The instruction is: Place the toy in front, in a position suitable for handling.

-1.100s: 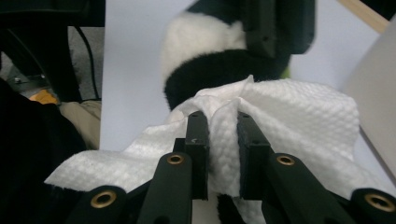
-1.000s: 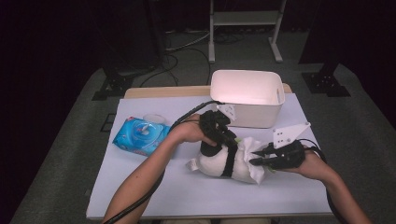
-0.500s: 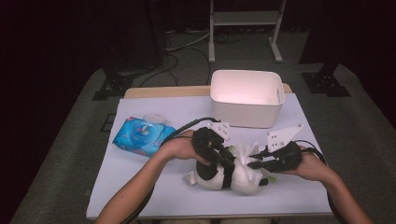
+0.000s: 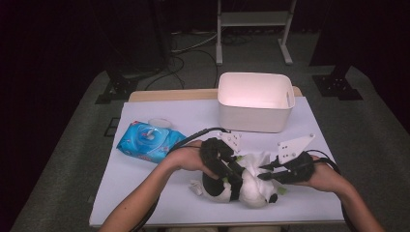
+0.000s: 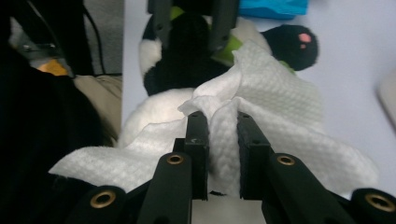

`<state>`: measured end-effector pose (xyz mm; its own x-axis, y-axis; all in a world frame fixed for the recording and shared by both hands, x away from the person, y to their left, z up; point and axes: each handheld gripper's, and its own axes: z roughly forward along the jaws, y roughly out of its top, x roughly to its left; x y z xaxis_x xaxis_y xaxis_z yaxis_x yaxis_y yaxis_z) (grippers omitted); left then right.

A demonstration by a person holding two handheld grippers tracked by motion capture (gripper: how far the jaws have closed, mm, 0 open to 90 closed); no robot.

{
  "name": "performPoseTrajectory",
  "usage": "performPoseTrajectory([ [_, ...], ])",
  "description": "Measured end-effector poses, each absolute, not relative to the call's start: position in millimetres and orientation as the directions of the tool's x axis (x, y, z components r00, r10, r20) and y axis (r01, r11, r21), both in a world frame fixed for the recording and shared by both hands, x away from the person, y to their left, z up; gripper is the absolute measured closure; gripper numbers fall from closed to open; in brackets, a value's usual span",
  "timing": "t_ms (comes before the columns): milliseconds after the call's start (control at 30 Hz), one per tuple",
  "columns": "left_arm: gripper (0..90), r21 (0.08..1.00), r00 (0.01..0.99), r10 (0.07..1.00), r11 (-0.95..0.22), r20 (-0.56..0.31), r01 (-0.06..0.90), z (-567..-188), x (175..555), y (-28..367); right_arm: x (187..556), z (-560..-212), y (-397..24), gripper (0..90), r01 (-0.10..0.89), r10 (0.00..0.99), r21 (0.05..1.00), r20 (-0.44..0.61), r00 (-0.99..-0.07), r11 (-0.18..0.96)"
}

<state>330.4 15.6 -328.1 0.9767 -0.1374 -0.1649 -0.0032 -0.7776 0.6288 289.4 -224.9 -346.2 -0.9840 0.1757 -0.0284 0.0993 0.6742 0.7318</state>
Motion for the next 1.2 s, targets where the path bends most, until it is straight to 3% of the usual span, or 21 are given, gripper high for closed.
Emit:
performPoseTrajectory([
  [167, 62.6, 0.643, 0.978, -0.133, -0.766, -0.161, 0.002, -325, 332, 16, 295, -346, -229, 76.9, 0.117, 0.207, 0.736, -0.032, -0.978, 0.666],
  [300, 62.1, 0.656, 0.986, -0.102, -0.755, -0.134, 0.011, -317, 337, 20, 294, -348, -226, 76.9, 0.118, 0.176, 0.732, -0.002, -0.984, 0.671],
  [733, 63.8, 0.614, 0.989, -0.081, -0.789, -0.122, 0.011, -331, 342, 21, 297, -346, -232, 76.9, 0.132, 0.218, 0.727, -0.025, -0.976, 0.674],
  [900, 61.1, 0.621, 0.995, -0.039, -0.783, -0.093, 0.028, -332, 347, 17, 293, -350, -227, 76.9, 0.124, 0.178, 0.728, 0.002, -0.984, 0.675],
  [1200, 54.7, 0.592, 0.994, -0.063, -0.806, -0.092, 0.004, -340, 348, 1, 290, -351, -229, 76.8, 0.13, 0.185, 0.734, 0.006, -0.983, 0.667],
])
